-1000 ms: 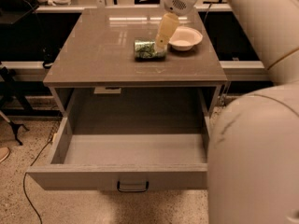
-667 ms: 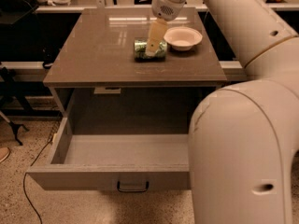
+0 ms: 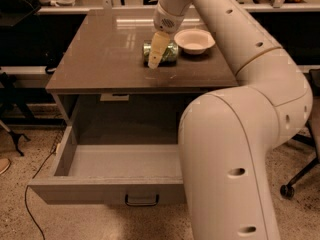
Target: Place green can into top drawer
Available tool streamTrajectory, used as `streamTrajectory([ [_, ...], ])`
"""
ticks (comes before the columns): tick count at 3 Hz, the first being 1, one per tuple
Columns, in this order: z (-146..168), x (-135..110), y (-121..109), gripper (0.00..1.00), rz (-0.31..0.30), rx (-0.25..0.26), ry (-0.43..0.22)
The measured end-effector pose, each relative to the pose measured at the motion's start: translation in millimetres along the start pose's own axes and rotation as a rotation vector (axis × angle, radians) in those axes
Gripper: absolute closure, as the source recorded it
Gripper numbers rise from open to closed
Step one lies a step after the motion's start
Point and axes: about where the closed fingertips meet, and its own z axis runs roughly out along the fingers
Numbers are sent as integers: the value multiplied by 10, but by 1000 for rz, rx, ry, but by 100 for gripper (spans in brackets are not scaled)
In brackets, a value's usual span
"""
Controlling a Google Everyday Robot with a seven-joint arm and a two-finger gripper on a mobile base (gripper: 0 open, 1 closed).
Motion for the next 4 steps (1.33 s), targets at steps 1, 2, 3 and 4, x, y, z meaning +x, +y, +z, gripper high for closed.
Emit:
streamTrajectory([
  [1,200,52,0,0,19,-39,-2],
  [2,332,95,8,19,35,-65,-6],
  [3,354,164,2,50,57,-71,-10],
  [4,179,216,-7,72,72,-43,-15],
])
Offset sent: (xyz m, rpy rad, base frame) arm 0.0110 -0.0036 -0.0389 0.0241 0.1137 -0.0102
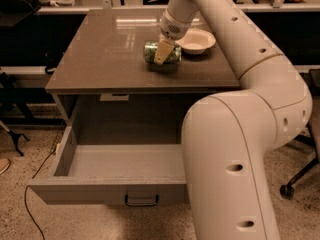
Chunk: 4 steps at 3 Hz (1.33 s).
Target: Place green can into top drawer
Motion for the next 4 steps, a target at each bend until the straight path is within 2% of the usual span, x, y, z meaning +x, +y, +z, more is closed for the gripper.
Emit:
streamTrajectory([
  [1,-452,199,136,96,74,46,-13],
  [2,-875,411,549,100,180,46,-61],
  [3,-686,574,733,100,191,0,-18],
  [4,-687,575,735,100,192,0,-18],
])
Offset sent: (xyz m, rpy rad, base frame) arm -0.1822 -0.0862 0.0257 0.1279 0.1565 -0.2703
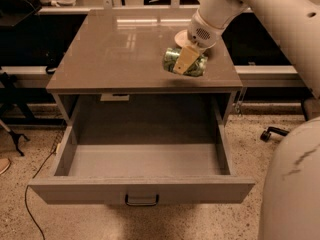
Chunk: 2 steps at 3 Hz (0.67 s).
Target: Place green can into top drawer
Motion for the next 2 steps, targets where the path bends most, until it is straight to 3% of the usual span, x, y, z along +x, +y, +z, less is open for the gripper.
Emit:
streamTrajectory([
  [1,-60,136,56,100,18,-8,-5],
  [2,-214,390,282,100,61,-9,-9],
])
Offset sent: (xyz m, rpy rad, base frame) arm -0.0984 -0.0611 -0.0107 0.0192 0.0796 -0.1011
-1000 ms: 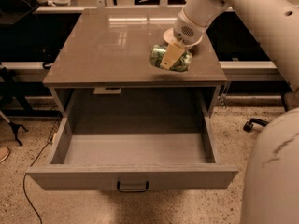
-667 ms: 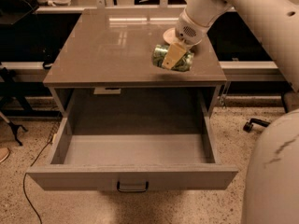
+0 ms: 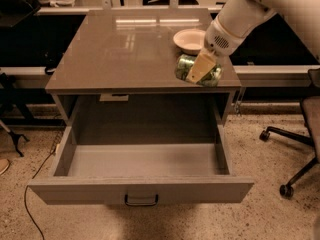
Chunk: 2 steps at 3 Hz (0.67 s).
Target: Place green can into top drawer
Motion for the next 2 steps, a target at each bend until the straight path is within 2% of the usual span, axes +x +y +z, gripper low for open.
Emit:
streamTrajectory([
  [1,23,283,339,100,35,-40,32],
  [2,436,463,665,100,60,-134,77],
])
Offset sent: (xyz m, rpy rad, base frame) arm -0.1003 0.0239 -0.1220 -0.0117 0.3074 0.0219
